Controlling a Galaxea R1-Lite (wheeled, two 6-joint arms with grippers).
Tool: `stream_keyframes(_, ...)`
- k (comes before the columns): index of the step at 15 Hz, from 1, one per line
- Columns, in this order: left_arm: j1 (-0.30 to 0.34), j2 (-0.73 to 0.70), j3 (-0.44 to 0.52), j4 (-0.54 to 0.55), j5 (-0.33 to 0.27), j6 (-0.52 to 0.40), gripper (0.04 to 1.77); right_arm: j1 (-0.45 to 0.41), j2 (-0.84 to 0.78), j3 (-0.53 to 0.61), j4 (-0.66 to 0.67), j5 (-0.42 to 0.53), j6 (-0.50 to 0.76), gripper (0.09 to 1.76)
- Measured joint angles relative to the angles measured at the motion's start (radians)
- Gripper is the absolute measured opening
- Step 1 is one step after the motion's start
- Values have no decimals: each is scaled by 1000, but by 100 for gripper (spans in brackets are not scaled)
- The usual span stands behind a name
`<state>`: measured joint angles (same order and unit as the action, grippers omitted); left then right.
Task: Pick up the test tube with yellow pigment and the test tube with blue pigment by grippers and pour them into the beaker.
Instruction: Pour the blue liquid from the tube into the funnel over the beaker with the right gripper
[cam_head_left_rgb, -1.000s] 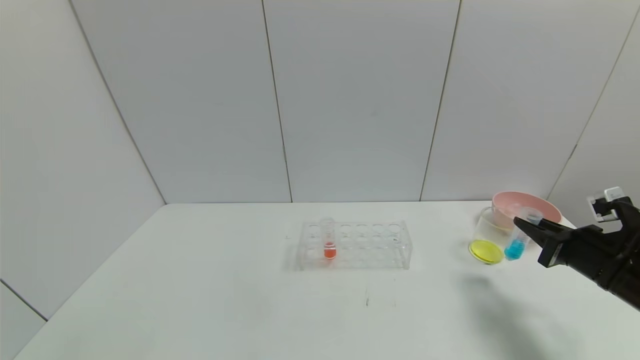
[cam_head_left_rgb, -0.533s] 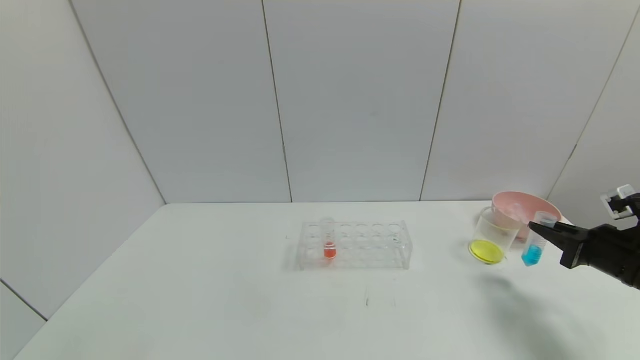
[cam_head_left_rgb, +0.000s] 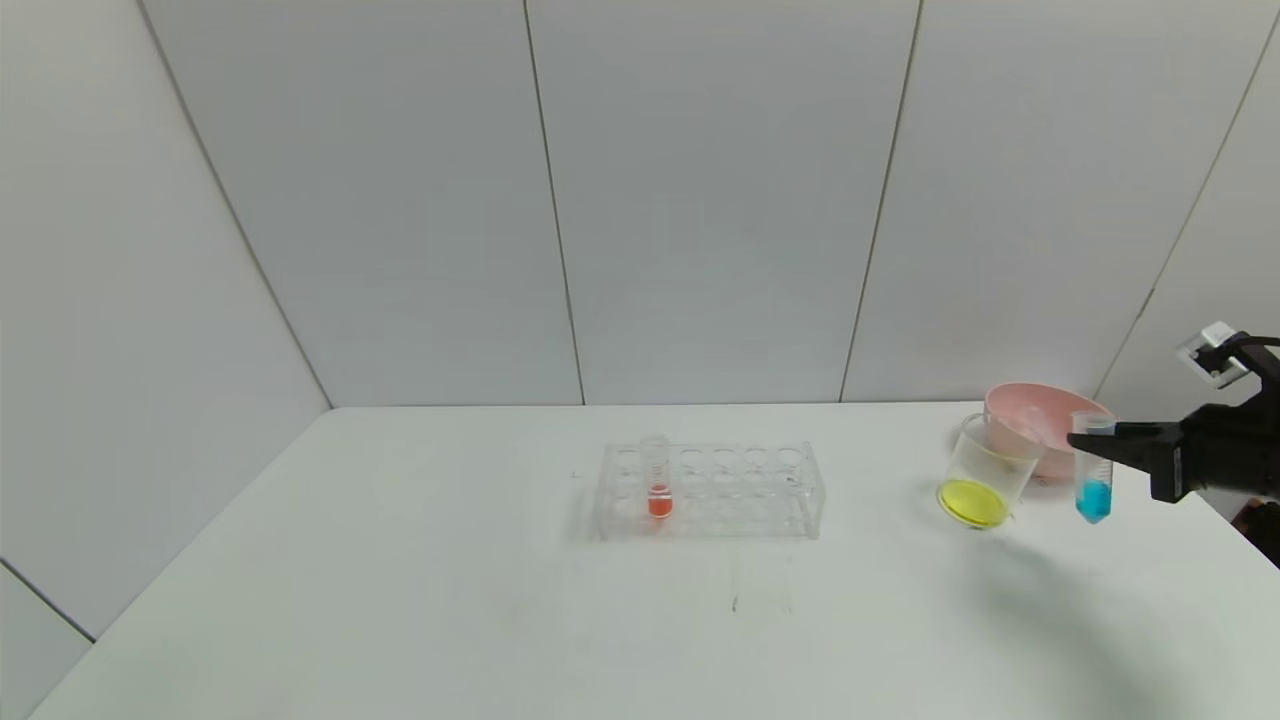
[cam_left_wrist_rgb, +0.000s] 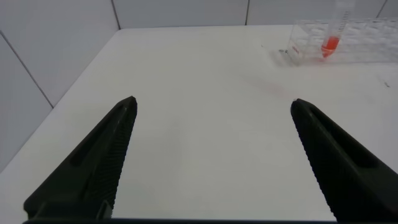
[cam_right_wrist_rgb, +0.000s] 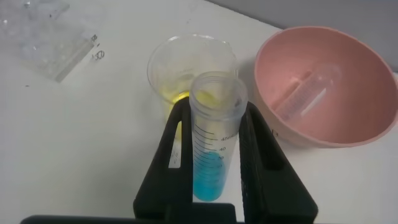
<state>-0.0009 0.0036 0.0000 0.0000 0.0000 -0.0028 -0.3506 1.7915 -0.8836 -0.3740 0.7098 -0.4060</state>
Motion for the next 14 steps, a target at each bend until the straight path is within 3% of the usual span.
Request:
stream_keyframes(4,0,0,0,0,0,0,176,-13,16,-270,375,21,-216,49)
stream_keyframes(14,0,0,0,0,0,0,176,18,183,-721,805,12,-392,49)
